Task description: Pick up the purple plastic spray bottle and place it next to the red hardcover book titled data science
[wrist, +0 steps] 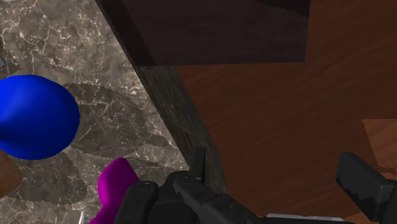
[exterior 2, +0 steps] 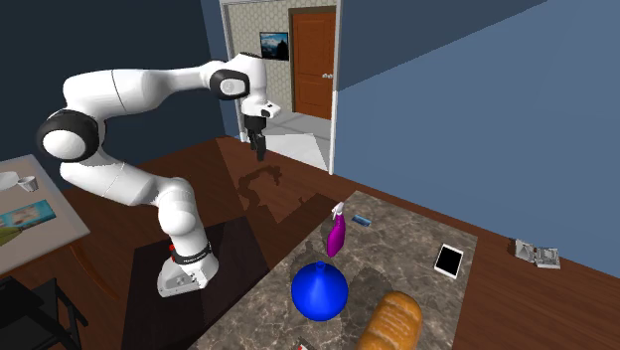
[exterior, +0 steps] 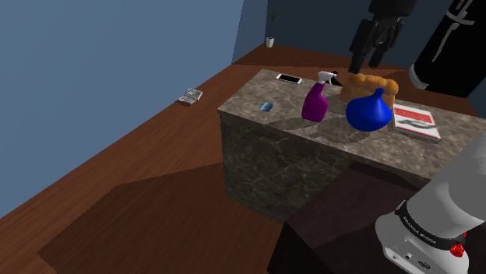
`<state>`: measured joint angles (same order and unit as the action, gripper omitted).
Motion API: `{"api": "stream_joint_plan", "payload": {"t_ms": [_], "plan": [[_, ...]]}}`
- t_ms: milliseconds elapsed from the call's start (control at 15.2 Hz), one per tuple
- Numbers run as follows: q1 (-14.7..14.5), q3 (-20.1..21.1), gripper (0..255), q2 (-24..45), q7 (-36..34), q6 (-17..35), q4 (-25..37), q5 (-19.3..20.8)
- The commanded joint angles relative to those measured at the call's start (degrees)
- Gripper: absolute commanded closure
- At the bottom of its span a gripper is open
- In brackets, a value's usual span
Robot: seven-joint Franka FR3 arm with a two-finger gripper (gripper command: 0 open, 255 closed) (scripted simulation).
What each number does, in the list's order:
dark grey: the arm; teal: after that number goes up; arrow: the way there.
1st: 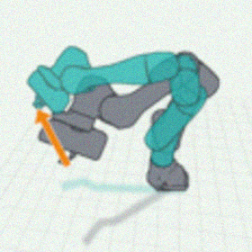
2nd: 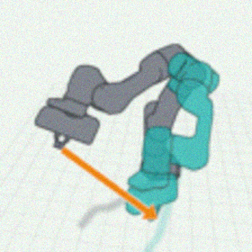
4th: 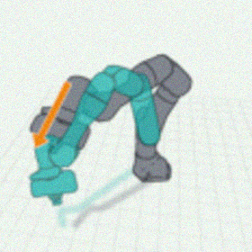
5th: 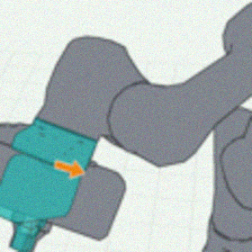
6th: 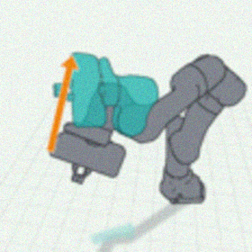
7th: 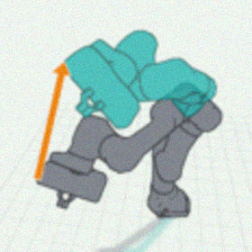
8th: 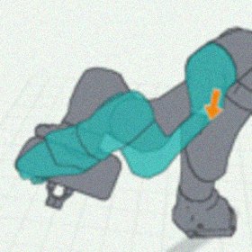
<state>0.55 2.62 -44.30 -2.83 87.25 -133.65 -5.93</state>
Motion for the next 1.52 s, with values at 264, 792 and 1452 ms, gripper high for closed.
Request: {"api": "stream_joint_plan", "payload": {"t_ms": [264,792,1452], "plan": [[0.5,-4.5,0,-3.3,7.5,8.7,-8.0,2.7],[1.8,-15.5,0,-2.7,23.2,28.2,-19.2,7.5],[-5.1,-35.4,0,12.8,48.0,54.5,-21.0,4.6]]}}
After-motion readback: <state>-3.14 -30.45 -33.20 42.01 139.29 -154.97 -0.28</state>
